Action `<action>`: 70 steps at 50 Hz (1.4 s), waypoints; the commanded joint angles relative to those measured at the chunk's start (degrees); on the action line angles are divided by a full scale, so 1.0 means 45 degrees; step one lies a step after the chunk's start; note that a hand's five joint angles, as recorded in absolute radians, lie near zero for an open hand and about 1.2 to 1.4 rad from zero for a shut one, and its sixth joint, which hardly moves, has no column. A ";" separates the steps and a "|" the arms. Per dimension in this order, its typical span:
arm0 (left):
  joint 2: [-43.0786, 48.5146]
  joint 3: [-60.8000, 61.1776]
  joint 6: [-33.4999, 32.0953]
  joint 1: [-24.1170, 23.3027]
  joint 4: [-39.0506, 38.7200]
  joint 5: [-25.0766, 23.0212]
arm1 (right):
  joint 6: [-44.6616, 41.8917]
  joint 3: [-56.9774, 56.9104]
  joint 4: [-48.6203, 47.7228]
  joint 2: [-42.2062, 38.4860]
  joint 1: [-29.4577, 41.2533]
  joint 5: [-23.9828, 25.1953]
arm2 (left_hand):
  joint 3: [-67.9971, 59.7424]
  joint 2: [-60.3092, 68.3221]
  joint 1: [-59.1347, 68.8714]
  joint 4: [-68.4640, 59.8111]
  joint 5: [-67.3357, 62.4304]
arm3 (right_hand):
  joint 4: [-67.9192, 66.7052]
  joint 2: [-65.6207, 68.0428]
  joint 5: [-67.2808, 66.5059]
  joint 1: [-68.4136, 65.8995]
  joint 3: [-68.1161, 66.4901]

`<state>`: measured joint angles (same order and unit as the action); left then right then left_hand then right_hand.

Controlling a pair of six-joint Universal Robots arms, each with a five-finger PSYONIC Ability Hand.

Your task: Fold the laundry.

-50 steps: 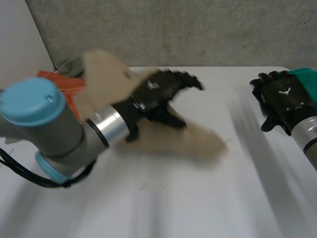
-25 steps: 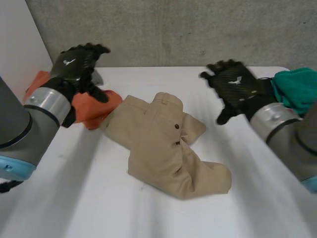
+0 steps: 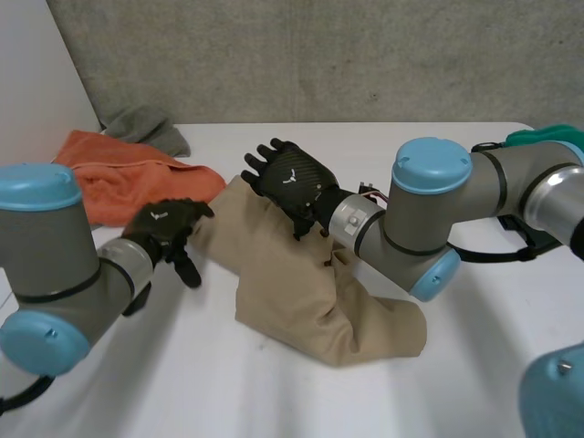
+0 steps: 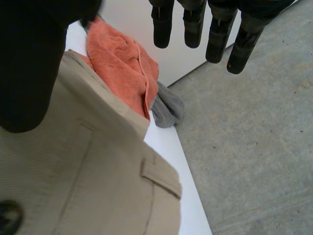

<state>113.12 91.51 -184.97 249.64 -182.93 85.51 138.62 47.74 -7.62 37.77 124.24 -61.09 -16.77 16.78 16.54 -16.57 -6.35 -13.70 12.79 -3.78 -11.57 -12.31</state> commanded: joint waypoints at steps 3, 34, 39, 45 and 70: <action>-0.0959 0.1050 0.4227 -0.0924 0.0867 -0.0018 | -0.0004 -0.1703 0.0425 -0.0873 -0.0225 0.0997 | -0.1085 0.1083 0.1135 -0.1130 -0.1178 | 0.0206 -0.0002 0.0224 -0.0267 -0.0104; 0.2069 -0.1391 0.4972 -0.3052 0.0788 0.2208 | 0.0094 -0.3069 0.1674 -0.1654 -0.1846 0.2268 | -1.4051 1.4049 1.4101 -1.4096 -1.4144 | -0.0803 0.1007 -0.0786 -0.1276 -0.1114; 0.1660 -0.1118 0.4952 -0.3755 0.0769 0.2228 | 0.0093 -0.3577 0.1733 -0.2161 -0.1847 0.2481 | -1.4051 1.4049 1.4101 -1.4096 -1.4144 | -0.1550 0.1753 -0.1532 -0.2023 -0.1860; 0.1073 -0.0571 0.4933 -0.3834 0.0379 0.2228 | 0.0093 -0.3578 0.1714 -0.2553 -0.1768 0.3322 | -1.4051 1.4049 1.4101 -1.4096 -1.4144 | -0.2931 0.3135 -0.2913 -0.3404 -0.3241; 0.0076 -0.4237 0.1598 -0.1532 -0.1729 0.2189 | 0.1651 -0.3500 -0.2794 -0.0662 -0.1573 -0.1319 | -1.4051 1.4049 1.4101 -1.4096 -1.4144 | -1.4733 1.4937 -1.4715 -1.5206 -1.5043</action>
<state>113.82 82.60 -167.85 238.24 -186.46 95.55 135.93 32.54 -10.02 28.48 117.27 -52.28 -68.25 68.50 62.50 -68.65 -57.07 -68.03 67.39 -55.72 -55.41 -67.86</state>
